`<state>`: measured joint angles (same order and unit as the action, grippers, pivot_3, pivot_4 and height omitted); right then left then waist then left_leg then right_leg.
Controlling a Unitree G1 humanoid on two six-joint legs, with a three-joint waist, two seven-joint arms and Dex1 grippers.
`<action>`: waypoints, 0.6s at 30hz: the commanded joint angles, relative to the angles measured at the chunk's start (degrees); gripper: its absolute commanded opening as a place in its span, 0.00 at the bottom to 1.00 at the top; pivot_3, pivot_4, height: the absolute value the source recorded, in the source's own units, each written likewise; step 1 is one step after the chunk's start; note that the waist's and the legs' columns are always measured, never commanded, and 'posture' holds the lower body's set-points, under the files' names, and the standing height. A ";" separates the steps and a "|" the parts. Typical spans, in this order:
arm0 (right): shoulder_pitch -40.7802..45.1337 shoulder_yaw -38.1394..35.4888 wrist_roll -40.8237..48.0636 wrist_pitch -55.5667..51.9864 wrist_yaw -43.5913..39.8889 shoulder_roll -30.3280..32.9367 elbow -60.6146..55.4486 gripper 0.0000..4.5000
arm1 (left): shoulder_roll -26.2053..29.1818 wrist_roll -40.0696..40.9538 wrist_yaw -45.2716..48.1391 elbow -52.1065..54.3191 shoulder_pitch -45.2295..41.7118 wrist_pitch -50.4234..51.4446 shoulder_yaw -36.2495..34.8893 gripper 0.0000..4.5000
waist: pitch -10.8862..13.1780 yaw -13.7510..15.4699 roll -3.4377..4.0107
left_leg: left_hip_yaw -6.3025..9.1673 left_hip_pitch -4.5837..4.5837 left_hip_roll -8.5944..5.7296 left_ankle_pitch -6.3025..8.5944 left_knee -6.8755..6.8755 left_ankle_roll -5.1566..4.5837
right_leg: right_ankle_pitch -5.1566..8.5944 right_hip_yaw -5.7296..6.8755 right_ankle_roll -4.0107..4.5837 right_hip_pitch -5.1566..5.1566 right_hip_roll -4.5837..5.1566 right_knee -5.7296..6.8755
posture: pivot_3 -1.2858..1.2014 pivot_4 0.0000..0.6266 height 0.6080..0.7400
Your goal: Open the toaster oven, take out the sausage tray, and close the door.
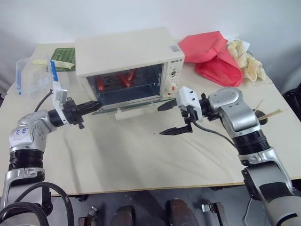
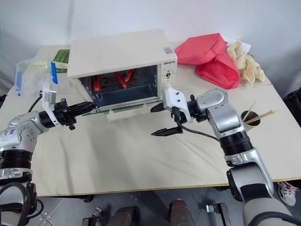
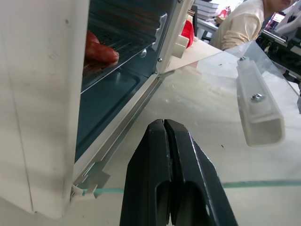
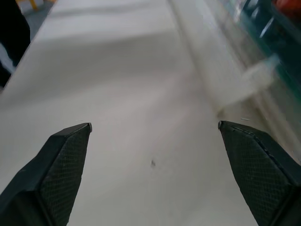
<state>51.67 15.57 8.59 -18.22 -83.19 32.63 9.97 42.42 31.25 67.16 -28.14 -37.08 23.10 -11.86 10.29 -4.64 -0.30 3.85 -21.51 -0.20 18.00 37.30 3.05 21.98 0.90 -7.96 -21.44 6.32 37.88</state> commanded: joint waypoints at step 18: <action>7.15 -2.35 1.42 0.02 -1.10 8.25 -3.90 1.00 | 0.34 -6.67 3.18 5.39 6.67 0.20 6.63 0.00 | 0.02 0.07 -0.04 | -0.03 -0.04 -0.04 0.00 0.02 -0.03 | 0.00 0.11 0.00 0.00 0.09 -0.01 | 0.52 0.24 1.00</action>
<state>57.51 15.22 7.34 -17.08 -85.81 42.53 8.54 41.82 25.84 69.72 -24.77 -30.65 24.32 -5.66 10.31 -4.57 -0.34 3.82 -21.56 -0.23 18.00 37.32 3.02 21.98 1.02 -7.96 -21.44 6.41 37.89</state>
